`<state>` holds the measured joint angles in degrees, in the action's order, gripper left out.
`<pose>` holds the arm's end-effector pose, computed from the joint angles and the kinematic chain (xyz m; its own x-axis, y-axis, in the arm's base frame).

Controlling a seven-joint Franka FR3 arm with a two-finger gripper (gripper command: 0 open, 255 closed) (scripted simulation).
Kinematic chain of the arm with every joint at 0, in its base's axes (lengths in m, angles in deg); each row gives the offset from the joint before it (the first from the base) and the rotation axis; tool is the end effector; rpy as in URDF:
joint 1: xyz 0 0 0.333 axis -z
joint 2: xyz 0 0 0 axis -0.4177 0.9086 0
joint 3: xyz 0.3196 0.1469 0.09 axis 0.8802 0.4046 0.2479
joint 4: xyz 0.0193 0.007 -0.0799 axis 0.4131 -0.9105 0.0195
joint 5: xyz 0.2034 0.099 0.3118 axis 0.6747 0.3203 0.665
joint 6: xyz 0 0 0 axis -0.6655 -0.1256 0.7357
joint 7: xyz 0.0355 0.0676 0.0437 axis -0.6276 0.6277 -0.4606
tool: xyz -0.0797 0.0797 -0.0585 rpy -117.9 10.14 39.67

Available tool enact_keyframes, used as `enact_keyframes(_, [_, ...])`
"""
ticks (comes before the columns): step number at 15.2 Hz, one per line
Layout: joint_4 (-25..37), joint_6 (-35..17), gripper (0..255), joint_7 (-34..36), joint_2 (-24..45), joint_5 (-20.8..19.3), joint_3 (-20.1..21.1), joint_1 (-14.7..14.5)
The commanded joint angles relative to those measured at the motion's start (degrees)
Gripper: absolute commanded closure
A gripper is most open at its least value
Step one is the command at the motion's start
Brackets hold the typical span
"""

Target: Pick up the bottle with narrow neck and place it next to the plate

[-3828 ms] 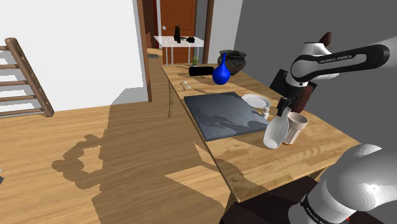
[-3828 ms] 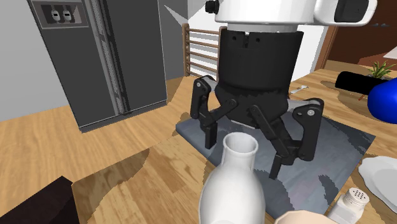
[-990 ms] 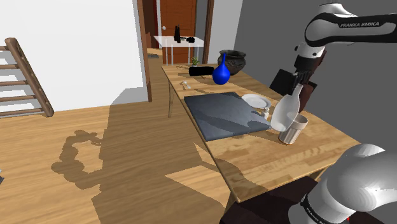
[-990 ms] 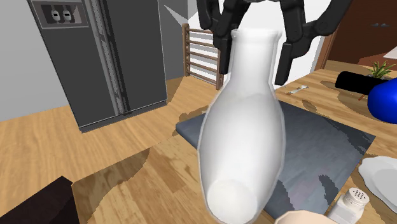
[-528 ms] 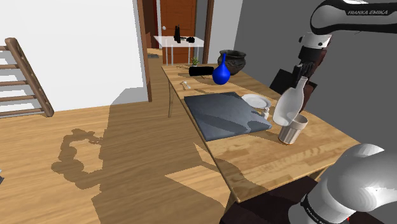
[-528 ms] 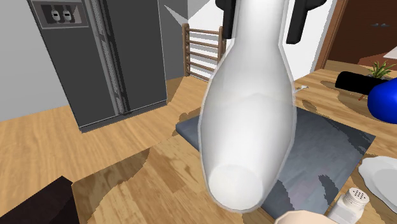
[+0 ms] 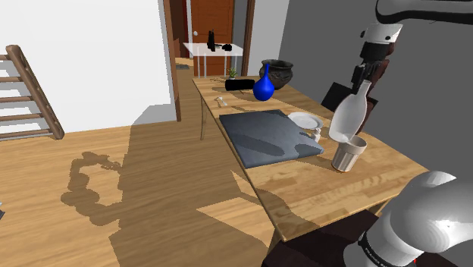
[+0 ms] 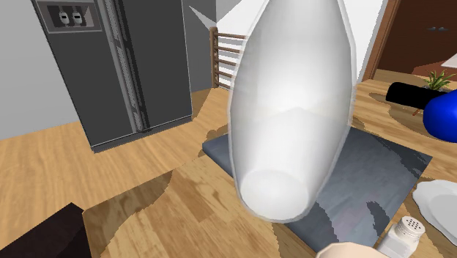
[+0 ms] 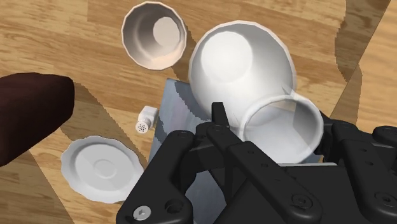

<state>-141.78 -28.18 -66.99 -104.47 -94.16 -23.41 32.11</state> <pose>0.2752 -0.2627 0.6523 0.9892 -0.1426 -0.0330 -0.1424 -0.9898 0.0058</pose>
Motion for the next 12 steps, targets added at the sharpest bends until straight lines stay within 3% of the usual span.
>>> enact_keyframes(1, [1.83, 1.56, 255, -0.10, 0.28, 0.18, 0.21, -0.11])
enact_keyframes(12, [13.58, 9.75, 255, -1.39, 3.94, 1.37, 0.38, -0.82])
